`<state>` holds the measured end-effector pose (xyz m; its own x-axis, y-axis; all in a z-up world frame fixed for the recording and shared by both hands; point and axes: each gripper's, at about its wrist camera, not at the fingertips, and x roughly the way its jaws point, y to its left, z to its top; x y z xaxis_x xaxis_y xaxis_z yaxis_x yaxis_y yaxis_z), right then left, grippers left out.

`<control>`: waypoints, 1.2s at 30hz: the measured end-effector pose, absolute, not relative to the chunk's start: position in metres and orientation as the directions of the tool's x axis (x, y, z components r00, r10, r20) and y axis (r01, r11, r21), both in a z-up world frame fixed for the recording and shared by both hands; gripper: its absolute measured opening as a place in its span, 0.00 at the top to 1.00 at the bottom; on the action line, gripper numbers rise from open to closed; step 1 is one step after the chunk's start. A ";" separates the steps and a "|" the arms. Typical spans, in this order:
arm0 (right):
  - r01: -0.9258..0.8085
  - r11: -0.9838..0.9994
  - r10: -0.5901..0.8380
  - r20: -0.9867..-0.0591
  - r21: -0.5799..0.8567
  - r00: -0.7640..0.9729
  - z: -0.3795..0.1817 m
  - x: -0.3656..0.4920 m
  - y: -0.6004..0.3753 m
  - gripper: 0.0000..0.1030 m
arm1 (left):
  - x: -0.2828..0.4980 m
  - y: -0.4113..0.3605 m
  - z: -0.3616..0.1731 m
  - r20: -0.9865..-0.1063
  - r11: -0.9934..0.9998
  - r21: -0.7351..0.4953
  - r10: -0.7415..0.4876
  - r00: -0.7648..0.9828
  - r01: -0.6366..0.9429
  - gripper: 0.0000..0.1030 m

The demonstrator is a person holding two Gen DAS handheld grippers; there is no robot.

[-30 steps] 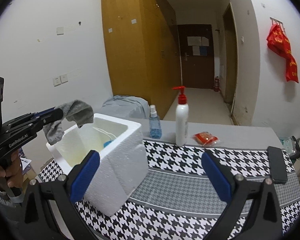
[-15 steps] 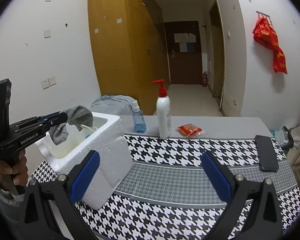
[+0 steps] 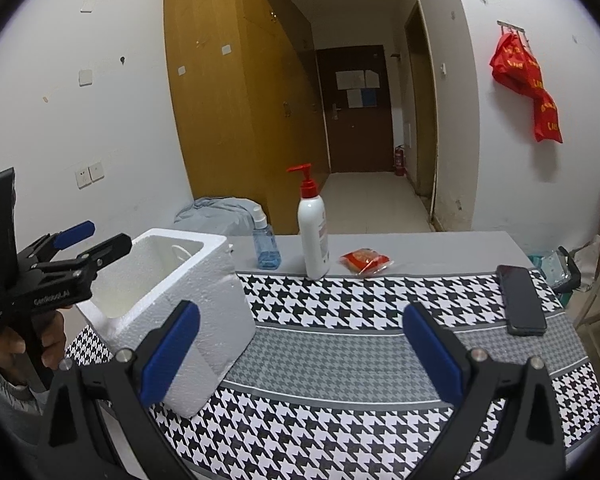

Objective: Organize soft objects

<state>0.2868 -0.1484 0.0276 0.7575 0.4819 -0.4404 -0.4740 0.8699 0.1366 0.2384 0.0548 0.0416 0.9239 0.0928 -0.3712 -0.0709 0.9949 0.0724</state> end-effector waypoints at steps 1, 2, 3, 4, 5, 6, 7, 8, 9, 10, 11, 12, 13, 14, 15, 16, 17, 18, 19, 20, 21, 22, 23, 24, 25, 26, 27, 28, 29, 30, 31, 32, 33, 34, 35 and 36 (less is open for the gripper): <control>-0.475 0.870 0.482 -0.439 0.135 0.758 0.028 0.286 -0.148 0.01 | 0.236 0.055 0.043 -0.368 0.995 0.072 0.092 0.925 -0.070 0.02; -0.476 0.870 0.482 -0.438 0.131 0.759 0.029 0.284 -0.148 0.01 | 0.235 0.055 0.044 -0.364 0.995 0.072 0.092 0.927 -0.070 0.02; -0.477 0.869 0.482 -0.438 0.130 0.759 0.029 0.283 -0.148 0.01 | 0.233 0.056 0.045 -0.363 0.995 0.071 0.095 0.927 -0.074 0.02; -0.478 0.869 0.482 -0.436 0.127 0.760 0.030 0.282 -0.148 0.01 | 0.230 0.057 0.046 -0.360 0.995 0.067 0.098 0.928 -0.079 0.02; -0.480 0.869 0.483 -0.433 0.125 0.761 0.031 0.280 -0.148 0.01 | 0.228 0.057 0.047 -0.358 0.995 0.063 0.098 0.929 -0.081 0.02; -0.482 0.867 0.485 -0.429 0.124 0.762 0.032 0.278 -0.148 0.01 | 0.226 0.058 0.049 -0.356 0.995 0.058 0.097 0.929 -0.082 0.02; -0.485 0.866 0.487 -0.426 0.122 0.762 0.034 0.276 -0.149 0.01 | 0.223 0.060 0.050 -0.355 0.995 0.051 0.095 0.930 -0.083 0.01; -0.486 0.866 0.487 -0.423 0.119 0.764 0.035 0.274 -0.149 0.01 | 0.221 0.061 0.051 -0.355 0.995 0.047 0.095 0.930 -0.084 0.01; -0.486 0.866 0.487 -0.420 0.117 0.766 0.036 0.272 -0.148 0.01 | 0.219 0.061 0.052 -0.354 0.995 0.044 0.097 0.930 -0.088 0.01; -0.488 0.865 0.488 -0.417 0.116 0.767 0.038 0.270 -0.148 0.01 | 0.217 0.060 0.052 -0.352 0.995 0.042 0.100 0.931 -0.091 0.01; -0.490 0.864 0.491 -0.413 0.116 0.767 0.039 0.268 -0.149 0.01 | 0.215 0.060 0.054 -0.349 0.995 0.041 0.101 0.931 -0.093 0.01; -0.492 0.863 0.492 -0.411 0.115 0.767 0.040 0.266 -0.149 0.01 | 0.212 0.060 0.055 -0.348 0.994 0.039 0.106 0.932 -0.098 0.01; -0.493 0.863 0.493 -0.408 0.113 0.768 0.041 0.263 -0.149 0.01 | 0.208 0.060 0.056 -0.343 0.994 0.038 0.108 0.933 -0.101 0.01; -0.496 0.861 0.494 -0.406 0.110 0.769 0.042 0.260 -0.149 0.01 | 0.204 0.059 0.057 -0.338 0.994 0.039 0.105 0.935 -0.098 0.01; -0.499 0.860 0.496 -0.405 0.108 0.768 0.043 0.258 -0.148 0.01 | 0.201 0.058 0.058 -0.336 0.994 0.040 0.105 0.936 -0.098 0.01; -0.500 0.860 0.497 -0.403 0.106 0.768 0.044 0.255 -0.149 0.01 | 0.198 0.057 0.059 -0.333 0.994 0.039 0.109 0.937 -0.102 0.01; -0.501 0.859 0.497 -0.402 0.104 0.769 0.044 0.252 -0.149 0.01 | 0.194 0.056 0.060 -0.329 0.994 0.038 0.111 0.938 -0.104 0.01; -0.503 0.858 0.498 -0.399 0.102 0.770 0.045 0.249 -0.150 0.01 | 0.191 0.055 0.061 -0.326 0.994 0.037 0.110 0.939 -0.104 0.01; -0.503 0.858 0.498 -0.395 0.100 0.772 0.046 0.246 -0.150 0.01 | 0.187 0.054 0.062 -0.322 0.994 0.036 0.113 0.940 -0.107 0.01; -0.501 0.860 0.496 -0.391 0.098 0.775 0.048 0.242 -0.151 0.01 | 0.184 0.054 0.063 -0.316 0.993 0.035 0.120 0.941 -0.115 0.01; -0.500 0.861 0.495 -0.387 0.096 0.778 0.049 0.240 -0.152 0.01 | 0.180 0.053 0.064 -0.310 0.992 0.033 0.124 0.943 -0.120 0.01; -0.497 0.862 0.493 -0.379 0.094 0.783 0.050 0.236 -0.153 0.01 | 0.176 0.052 0.065 -0.305 0.992 0.029 0.125 0.944 -0.122 0.01; -0.495 0.864 0.491 -0.371 0.094 0.788 0.051 0.233 -0.154 0.01 | 0.173 0.052 0.065 -0.303 0.992 0.025 0.127 0.945 -0.125 0.01; -0.492 0.866 0.489 -0.365 0.092 0.792 0.052 0.230 -0.155 0.00 | 0.169 0.051 0.066 -0.302 0.991 0.019 0.129 0.945 -0.130 0.01; -0.489 0.868 0.486 -0.361 0.090 0.796 0.054 0.228 -0.155 0.00 | 0.166 0.051 0.066 -0.301 0.992 0.015 0.126 0.945 -0.128 0.01; -0.489 0.868 0.485 -0.360 0.087 0.797 0.054 0.225 -0.156 0.00 | 0.163 0.050 0.067 -0.298 0.992 0.012 0.126 0.946 -0.128 0.01; -0.491 0.867 0.486 -0.357 0.085 0.798 0.055 0.222 -0.156 0.00 | 0.159 0.049 0.067 -0.293 0.991 0.017 0.135 0.947 -0.136 0.01; -0.492 0.867 0.487 -0.356 0.084 0.798 0.056 0.220 -0.156 0.00 | 0.156 0.047 0.068 -0.289 0.990 0.028 0.141 0.947 -0.139 0.01; -0.492 0.867 0.486 -0.356 0.080 0.798 0.057 0.217 -0.156 0.00 | 0.153 0.046 0.069 -0.286 0.990 0.035 0.141 0.948 -0.137 0.01; -0.493 0.867 0.485 -0.356 0.076 0.799 0.058 0.214 -0.155 0.00 | 0.150 0.044 0.069 -0.282 0.991 0.037 0.137 0.949 -0.132 0.01; -0.494 0.867 0.485 -0.355 0.074 0.799 0.058 0.212 -0.155 0.00 | 0.146 0.043 0.070 -0.278 0.991 0.035 0.133 0.951 -0.129 0.01; -0.497 0.865 0.487 -0.354 0.069 0.799 0.059 0.209 -0.154 0.00 | 0.144 0.042 0.071 -0.275 0.991 0.032 0.132 0.952 -0.129 0.01; -0.502 0.863 0.490 -0.352 0.062 0.798 0.060 0.205 -0.153 0.00 | 0.140 0.042 0.072 -0.270 0.991 0.030 0.132 0.954 -0.128 0.01; -0.506 0.861 0.492 -0.349 0.057 0.798 0.061 0.202 -0.152 0.00 | 0.136 0.042 0.073 -0.265 0.991 0.029 0.133 0.955 -0.130 0.01; -0.509 0.859 0.494 -0.342 0.052 0.799 0.062 0.198 -0.151 0.00 | 0.132 0.043 0.074 -0.260 0.991 0.025 0.136 0.956 -0.134 0.01; -0.511 0.858 0.496 -0.338 0.051 0.799 0.063 0.195 -0.151 0.00 | 0.128 0.043 0.075 -0.256 0.990 0.019 0.137 0.957 -0.136 0.01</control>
<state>0.1950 -0.1511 0.0631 0.7995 0.4963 -0.3384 -0.5110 0.8581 0.0511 0.1277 0.0431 0.0745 0.9569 0.1367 -0.2562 -0.1363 0.9905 0.0194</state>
